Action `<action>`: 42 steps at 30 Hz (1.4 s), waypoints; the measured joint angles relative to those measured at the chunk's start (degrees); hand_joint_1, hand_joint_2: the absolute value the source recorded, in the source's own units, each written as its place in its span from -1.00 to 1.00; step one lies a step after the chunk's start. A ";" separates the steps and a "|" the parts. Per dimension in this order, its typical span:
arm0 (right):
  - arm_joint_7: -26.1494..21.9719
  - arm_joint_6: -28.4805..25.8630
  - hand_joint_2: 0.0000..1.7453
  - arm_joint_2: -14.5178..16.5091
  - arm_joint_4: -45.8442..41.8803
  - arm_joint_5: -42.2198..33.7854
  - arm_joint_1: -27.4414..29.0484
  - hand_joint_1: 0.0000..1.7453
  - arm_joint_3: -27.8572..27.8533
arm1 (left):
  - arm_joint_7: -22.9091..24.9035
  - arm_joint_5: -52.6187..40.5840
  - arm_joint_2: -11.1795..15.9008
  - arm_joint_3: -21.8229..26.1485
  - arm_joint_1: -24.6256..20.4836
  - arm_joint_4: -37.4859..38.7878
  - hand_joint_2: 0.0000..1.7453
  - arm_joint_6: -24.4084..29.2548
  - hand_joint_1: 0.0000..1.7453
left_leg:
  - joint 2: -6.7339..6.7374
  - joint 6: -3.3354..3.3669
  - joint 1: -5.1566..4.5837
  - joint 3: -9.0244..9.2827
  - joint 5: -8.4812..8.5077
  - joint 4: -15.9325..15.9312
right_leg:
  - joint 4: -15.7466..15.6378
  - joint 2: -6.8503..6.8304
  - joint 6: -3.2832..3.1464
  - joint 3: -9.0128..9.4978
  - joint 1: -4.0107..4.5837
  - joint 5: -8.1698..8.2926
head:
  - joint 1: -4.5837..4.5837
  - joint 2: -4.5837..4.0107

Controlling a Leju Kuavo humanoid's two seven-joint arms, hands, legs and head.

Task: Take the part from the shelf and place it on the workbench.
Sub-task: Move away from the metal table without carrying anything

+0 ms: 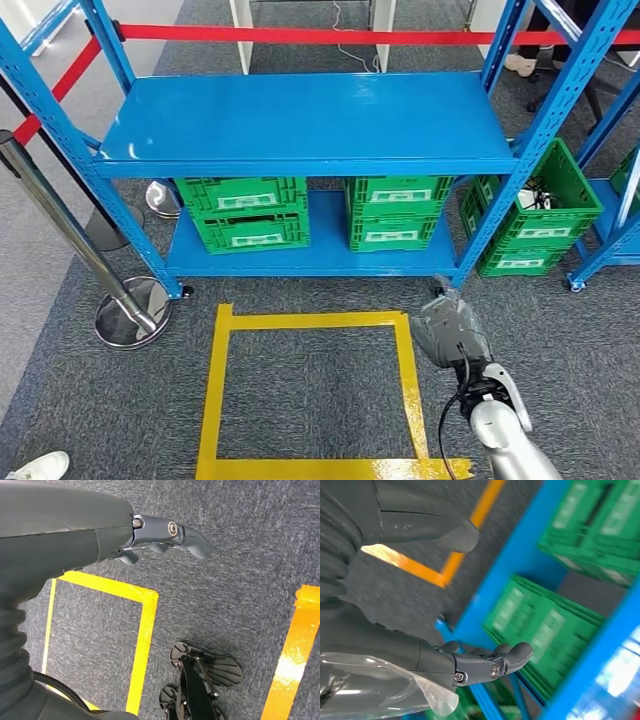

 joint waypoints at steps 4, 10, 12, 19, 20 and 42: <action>-0.23 1.32 1.00 0.56 4.77 -2.47 0.86 -1.00 -0.56 | 0.39 4.60 0.65 -5.12 0.74 -0.08 1.00 -0.16 -1.00 | 0.00 0.00 0.00 0.00 -0.02 0.00 | 0.00 0.01 0.00 0.00 0.00 0.00 | 0.02 0.00; -0.62 3.28 1.00 1.45 12.02 -6.15 2.08 -1.00 -1.16 | 0.97 11.44 1.59 -12.93 1.92 -0.40 1.00 -0.53 -1.00 | 0.01 -0.01 0.00 0.00 -0.05 0.00 | 0.00 0.02 0.00 -0.02 0.00 -0.01 | 0.01 0.00; -0.72 3.93 1.00 1.78 14.42 -7.35 2.51 -1.00 -1.42 | 1.10 13.64 1.88 -15.44 2.30 -0.52 1.00 -0.70 -1.00 | 0.01 -0.01 0.00 0.00 -0.05 0.00 | 0.00 0.01 0.00 -0.02 0.00 -0.02 | 0.02 0.00; -1.10 6.36 1.00 2.92 23.17 -11.81 3.93 -1.00 -2.39 | 1.93 21.90 2.92 -24.71 3.71 -1.01 1.00 -1.06 -1.00 | 0.01 0.04 0.00 0.01 -0.10 0.00 | -0.01 0.01 0.00 -0.01 0.00 -0.06 | 0.01 0.00; -1.15 6.71 1.00 3.09 24.47 -12.45 4.13 -1.00 -2.50 | 2.00 23.08 3.08 -26.07 3.92 -1.08 1.00 -1.11 -1.00 | 0.01 0.04 0.00 0.01 -0.11 0.00 | -0.01 0.02 0.00 -0.01 0.00 -0.06 | 0.01 0.00; -2.49 14.04 -1.00 7.11 51.54 -26.10 8.11 -1.00 -5.43 | 4.19 48.36 6.18 -54.09 8.17 -2.85 1.00 -2.32 -1.00 | 0.01 -0.04 0.00 0.04 -0.31 -0.01 | -0.02 0.03 0.03 0.02 0.00 -0.27 | 0.01 0.00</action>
